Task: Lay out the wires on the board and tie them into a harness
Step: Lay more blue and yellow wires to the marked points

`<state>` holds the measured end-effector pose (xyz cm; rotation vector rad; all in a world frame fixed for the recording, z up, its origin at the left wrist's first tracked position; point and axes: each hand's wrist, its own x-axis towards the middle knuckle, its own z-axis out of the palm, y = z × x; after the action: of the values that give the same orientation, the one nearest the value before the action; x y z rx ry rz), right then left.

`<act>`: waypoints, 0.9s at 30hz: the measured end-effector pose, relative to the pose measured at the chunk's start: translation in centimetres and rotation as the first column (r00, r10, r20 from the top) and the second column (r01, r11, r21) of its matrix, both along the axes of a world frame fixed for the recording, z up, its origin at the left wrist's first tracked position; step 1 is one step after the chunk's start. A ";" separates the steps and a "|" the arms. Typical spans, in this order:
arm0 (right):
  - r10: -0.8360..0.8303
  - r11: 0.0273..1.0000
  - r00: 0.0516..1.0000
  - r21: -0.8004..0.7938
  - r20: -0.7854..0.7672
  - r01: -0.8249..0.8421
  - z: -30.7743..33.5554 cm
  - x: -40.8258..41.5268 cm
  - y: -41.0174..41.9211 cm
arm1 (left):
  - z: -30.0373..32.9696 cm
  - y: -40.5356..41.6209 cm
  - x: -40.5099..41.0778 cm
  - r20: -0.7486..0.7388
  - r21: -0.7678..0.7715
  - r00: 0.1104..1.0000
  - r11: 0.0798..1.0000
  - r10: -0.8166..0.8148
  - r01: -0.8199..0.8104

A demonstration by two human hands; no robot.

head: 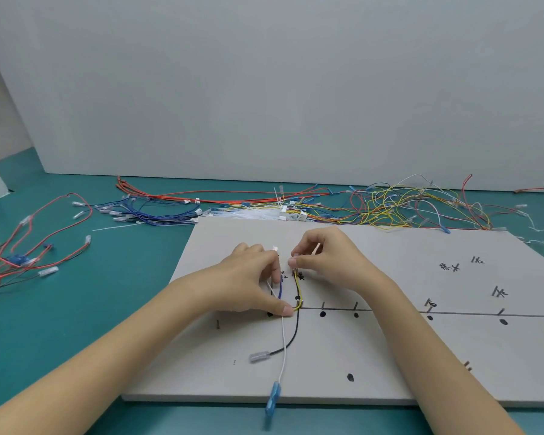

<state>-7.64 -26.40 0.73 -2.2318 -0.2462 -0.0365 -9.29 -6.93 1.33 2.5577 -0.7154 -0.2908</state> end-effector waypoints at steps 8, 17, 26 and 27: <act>-0.123 0.992 0.989 -0.013 -0.078 0.123 -0.7 0.4 0.0 | 0.5 0.1 -0.5 0.034 -0.005 0.999 0.999 -0.037 0.037; -0.138 0.990 0.988 -0.010 -0.070 0.137 -0.6 0.1 0.0 | 1.0 -0.7 -2.1 0.157 0.179 0.986 0.984 -0.055 0.027; -0.117 0.993 0.993 -0.038 -0.035 0.116 -0.6 0.1 -0.1 | 1.2 0.3 -5.2 0.287 0.257 0.957 0.965 -0.027 -0.050; -0.115 0.993 0.993 -0.039 -0.036 0.113 -0.6 0.1 -0.1 | 1.3 0.5 -5.4 0.285 0.264 0.958 0.963 -0.021 -0.057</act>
<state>-7.56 -26.53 0.15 -2.2791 -0.0989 -0.0516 -14.71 -6.46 2.64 2.9028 -0.8022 -0.0082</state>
